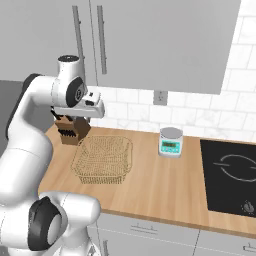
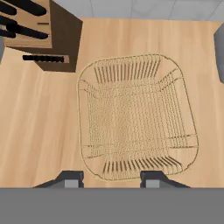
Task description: Open the cabinet, pick up the bread from the cabinet and place it in the basket. Then move the basket to the dining counter.
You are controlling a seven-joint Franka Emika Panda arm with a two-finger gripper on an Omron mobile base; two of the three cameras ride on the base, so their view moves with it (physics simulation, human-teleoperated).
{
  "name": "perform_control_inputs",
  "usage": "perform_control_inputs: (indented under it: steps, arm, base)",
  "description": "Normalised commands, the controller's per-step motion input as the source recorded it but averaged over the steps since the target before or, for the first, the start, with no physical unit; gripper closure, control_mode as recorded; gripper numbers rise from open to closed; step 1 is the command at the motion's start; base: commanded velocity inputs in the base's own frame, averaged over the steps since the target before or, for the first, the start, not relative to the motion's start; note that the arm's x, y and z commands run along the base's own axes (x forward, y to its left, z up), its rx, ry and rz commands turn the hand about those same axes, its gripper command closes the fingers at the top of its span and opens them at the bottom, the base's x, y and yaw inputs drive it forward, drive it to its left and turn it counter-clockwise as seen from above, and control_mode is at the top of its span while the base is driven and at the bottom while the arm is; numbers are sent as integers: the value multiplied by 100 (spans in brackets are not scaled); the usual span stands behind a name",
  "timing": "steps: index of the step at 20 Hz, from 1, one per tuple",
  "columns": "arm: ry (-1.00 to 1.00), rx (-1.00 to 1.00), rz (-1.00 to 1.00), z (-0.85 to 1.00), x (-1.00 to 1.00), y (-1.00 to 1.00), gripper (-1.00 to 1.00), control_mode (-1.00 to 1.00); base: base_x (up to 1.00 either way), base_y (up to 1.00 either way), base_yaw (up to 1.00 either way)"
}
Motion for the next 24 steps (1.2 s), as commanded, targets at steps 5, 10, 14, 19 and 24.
perform_control_inputs:
  steps: [5, 10, 14, 19, 24]
  arm:
    - [-19, -2, 0, 5, -48, 3, -100, -100]
    - [-36, 0, -3, 81, -31, -1, -100, -100]
    - [-37, 0, -7, 85, 0, 0, -100, -100]
    - [-35, 0, -5, 82, 2, 0, -100, -100]
    - [-35, 0, 0, 67, 4, 0, -100, -100]
  base:
    - [0, 0, 0]
    - [0, 0, 0]
    - [0, 0, 0]
    - [0, 0, 0]
    - [0, 0, 0]
